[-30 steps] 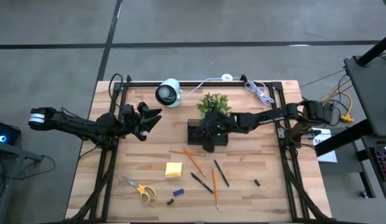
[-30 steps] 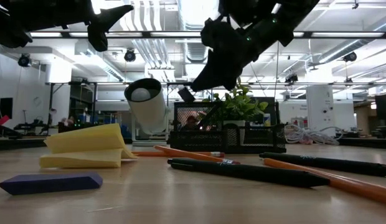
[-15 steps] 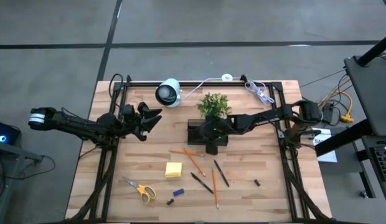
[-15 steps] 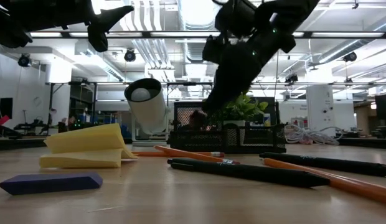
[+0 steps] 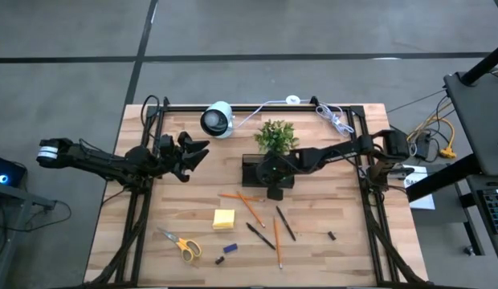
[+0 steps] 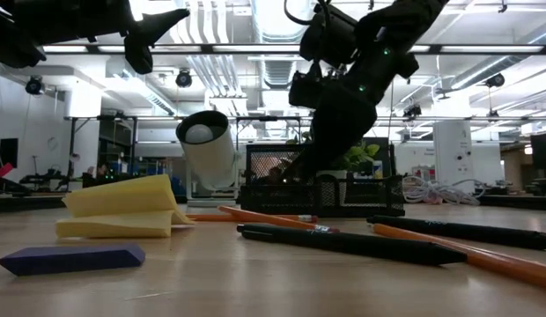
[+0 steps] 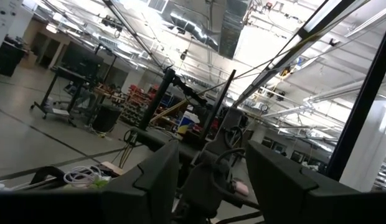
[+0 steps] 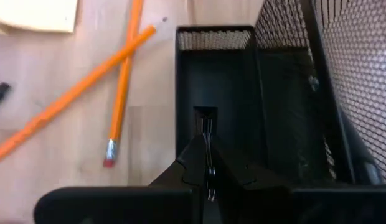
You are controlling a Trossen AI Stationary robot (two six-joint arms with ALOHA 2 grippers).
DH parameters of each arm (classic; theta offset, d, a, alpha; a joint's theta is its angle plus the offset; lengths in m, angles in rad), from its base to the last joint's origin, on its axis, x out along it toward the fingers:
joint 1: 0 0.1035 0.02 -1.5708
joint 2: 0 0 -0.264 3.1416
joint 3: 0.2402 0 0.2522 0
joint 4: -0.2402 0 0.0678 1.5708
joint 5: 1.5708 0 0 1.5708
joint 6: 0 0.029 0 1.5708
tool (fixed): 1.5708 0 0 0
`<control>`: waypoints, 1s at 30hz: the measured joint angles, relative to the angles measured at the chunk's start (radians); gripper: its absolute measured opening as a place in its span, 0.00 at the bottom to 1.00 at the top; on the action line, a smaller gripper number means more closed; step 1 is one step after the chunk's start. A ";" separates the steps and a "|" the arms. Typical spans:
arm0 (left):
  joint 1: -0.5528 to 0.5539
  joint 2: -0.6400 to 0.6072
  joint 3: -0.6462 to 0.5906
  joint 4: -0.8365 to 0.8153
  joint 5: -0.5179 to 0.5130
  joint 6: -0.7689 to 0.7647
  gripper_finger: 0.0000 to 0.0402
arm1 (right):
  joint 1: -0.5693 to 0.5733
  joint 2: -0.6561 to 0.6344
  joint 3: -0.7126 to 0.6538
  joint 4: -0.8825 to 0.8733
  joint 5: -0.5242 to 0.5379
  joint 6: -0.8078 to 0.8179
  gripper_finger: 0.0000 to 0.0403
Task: Pick and place office supplies into organizer
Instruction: Put the top right black binder clip into the black desk organizer
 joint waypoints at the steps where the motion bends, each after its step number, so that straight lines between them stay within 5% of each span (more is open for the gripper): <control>1: 0.000 0.000 0.000 0.000 0.000 0.000 0.43 | 0.000 0.003 0.008 -0.018 0.001 -0.005 0.02; 30: 0.000 0.012 0.000 0.000 -0.026 0.000 0.43 | 0.000 0.020 0.097 -0.135 -0.002 -0.036 0.02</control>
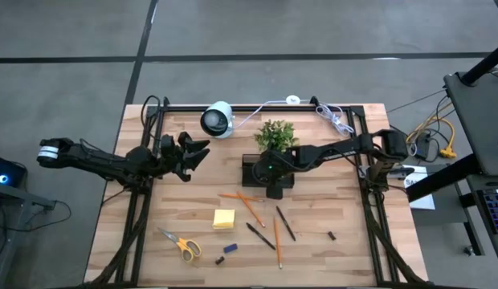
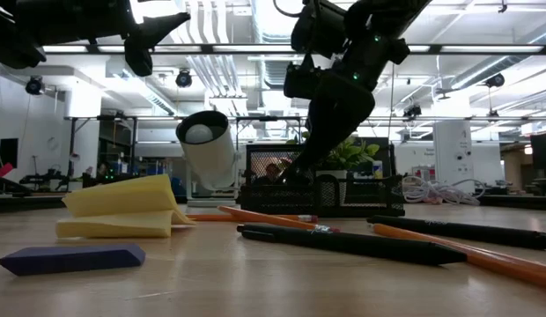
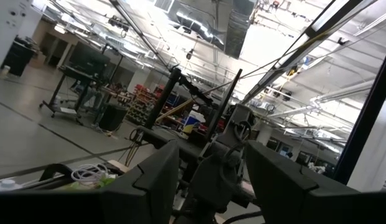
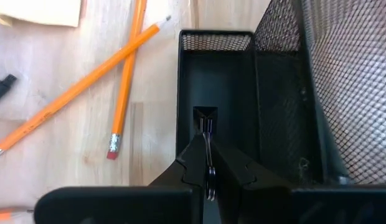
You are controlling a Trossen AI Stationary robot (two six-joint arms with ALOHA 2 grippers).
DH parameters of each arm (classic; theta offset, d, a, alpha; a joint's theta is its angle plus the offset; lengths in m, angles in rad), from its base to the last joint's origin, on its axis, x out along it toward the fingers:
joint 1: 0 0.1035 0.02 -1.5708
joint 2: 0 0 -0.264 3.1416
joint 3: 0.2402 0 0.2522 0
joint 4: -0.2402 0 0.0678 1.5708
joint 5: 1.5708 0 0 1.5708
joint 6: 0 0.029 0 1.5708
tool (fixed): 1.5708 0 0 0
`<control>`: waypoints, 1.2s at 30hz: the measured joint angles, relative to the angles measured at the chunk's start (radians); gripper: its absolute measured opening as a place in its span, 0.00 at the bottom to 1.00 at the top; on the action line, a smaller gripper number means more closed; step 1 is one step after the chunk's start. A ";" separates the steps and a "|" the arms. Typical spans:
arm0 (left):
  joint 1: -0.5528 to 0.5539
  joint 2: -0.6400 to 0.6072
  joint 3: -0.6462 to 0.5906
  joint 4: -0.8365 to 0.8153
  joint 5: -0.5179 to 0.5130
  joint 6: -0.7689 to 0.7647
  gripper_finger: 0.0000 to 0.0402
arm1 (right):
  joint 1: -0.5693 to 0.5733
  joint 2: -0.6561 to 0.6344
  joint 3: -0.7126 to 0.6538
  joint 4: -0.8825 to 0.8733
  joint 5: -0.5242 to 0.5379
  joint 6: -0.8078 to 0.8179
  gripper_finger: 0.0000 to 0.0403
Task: Pick and place office supplies into organizer
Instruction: Put the top right black binder clip into the black desk organizer
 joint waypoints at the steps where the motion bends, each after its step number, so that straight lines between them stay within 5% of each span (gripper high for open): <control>1: 0.000 0.002 0.000 0.001 -0.001 0.000 0.43 | 0.000 0.005 0.000 -0.006 0.000 0.000 0.02; 27: 0.000 0.002 0.000 0.002 -0.001 0.000 0.43 | 0.000 0.032 0.022 -0.052 -0.008 0.007 0.02; 36: 0.000 0.002 0.000 0.002 -0.001 0.000 0.43 | 0.000 0.031 0.023 -0.055 -0.009 0.044 0.13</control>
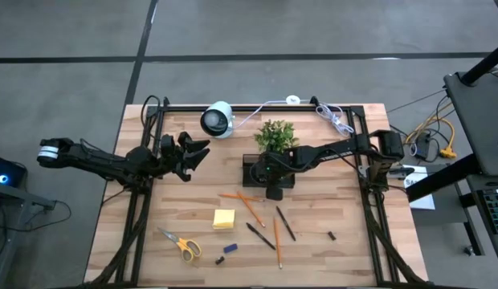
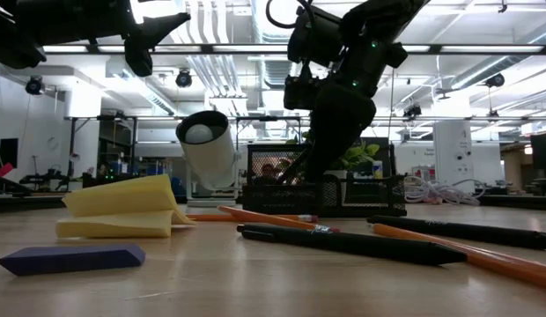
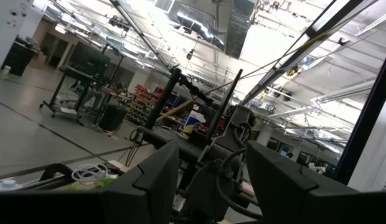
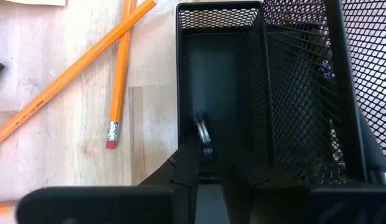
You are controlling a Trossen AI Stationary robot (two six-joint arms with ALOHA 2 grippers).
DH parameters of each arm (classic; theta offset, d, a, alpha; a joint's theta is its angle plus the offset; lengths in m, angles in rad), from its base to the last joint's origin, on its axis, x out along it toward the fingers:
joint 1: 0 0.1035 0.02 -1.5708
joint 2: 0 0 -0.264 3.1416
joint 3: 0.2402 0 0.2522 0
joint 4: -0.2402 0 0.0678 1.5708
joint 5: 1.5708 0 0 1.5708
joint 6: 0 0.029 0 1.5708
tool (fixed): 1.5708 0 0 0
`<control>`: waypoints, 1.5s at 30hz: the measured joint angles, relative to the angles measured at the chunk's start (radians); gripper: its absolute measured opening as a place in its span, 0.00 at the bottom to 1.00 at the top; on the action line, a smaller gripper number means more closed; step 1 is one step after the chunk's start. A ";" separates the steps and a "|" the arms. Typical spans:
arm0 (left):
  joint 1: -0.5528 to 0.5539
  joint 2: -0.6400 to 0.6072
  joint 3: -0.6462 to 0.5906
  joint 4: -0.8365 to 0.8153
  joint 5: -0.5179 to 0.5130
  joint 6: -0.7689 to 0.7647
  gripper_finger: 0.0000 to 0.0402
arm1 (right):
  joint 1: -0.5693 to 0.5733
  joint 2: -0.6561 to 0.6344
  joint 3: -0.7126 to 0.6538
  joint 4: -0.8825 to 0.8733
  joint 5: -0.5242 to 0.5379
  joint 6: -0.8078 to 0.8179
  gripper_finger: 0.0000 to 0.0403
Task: Pick and place office supplies into organizer
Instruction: Put the top right black binder clip into the black desk organizer, then put the right black binder clip into the black desk organizer
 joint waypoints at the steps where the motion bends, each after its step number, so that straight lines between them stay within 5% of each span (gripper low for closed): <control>1: 0.000 0.000 0.000 0.000 0.000 0.000 0.43 | 0.000 0.000 0.000 0.000 0.000 0.000 0.14; 20: 0.000 0.000 0.000 -0.004 0.000 0.000 0.43 | 0.000 -0.020 0.000 -0.022 0.001 0.043 0.29; 27: 0.000 0.000 0.000 -0.006 0.000 0.000 0.43 | 0.001 -0.045 0.000 -0.054 -0.075 0.077 0.28; 45: 0.000 0.000 0.000 -0.013 0.000 0.000 0.43 | 0.007 -0.315 0.000 -0.290 -0.079 0.331 0.25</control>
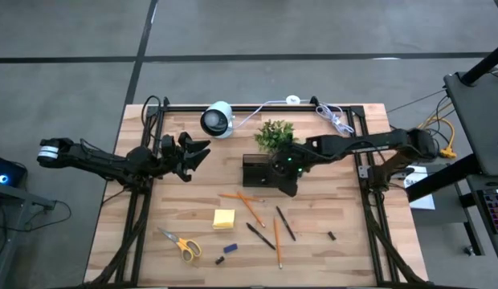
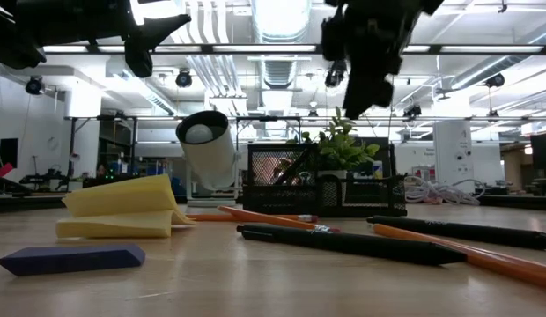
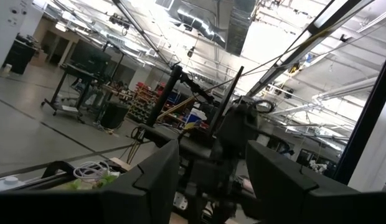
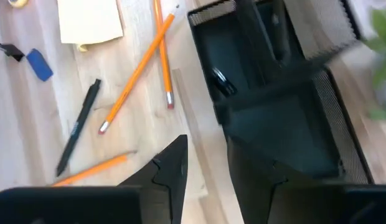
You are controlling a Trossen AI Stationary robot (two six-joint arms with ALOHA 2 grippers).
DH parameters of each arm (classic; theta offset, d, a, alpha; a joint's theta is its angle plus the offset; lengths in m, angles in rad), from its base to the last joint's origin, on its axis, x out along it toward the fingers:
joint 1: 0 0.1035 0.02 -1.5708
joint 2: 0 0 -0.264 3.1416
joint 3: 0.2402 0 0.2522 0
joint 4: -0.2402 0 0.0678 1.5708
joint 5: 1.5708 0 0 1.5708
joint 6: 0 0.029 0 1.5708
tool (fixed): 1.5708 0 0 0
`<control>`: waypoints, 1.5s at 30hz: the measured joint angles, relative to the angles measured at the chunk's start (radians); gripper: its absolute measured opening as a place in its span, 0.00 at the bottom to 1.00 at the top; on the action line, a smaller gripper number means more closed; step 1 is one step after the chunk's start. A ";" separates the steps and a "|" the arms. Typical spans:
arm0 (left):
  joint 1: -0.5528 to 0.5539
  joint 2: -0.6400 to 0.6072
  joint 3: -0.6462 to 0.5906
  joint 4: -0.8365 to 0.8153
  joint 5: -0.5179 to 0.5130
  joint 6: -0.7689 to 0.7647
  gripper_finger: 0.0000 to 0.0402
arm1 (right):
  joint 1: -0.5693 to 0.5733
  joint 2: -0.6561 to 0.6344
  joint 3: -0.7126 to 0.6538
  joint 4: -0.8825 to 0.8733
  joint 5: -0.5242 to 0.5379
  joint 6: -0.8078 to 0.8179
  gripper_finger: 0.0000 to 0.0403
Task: Pick and place office supplies into organizer
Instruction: Put the right black binder clip into the black desk organizer
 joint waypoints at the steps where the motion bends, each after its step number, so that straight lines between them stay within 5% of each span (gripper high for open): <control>1: 0.000 0.000 -0.001 0.000 0.000 0.000 0.43 | 0.000 -0.016 0.000 -0.021 0.000 0.017 0.25; 18: 0.000 0.010 -0.002 -0.006 0.000 0.000 0.43 | 0.101 -0.119 0.000 -0.450 0.007 0.421 0.26; 33: 0.000 0.015 -0.002 -0.006 0.000 -0.002 0.43 | 0.367 -0.119 -0.073 -0.459 0.001 0.734 0.38; 45: 0.000 0.015 -0.002 -0.006 0.000 -0.001 0.43 | 0.583 -0.119 -0.099 -0.456 -0.029 1.136 0.47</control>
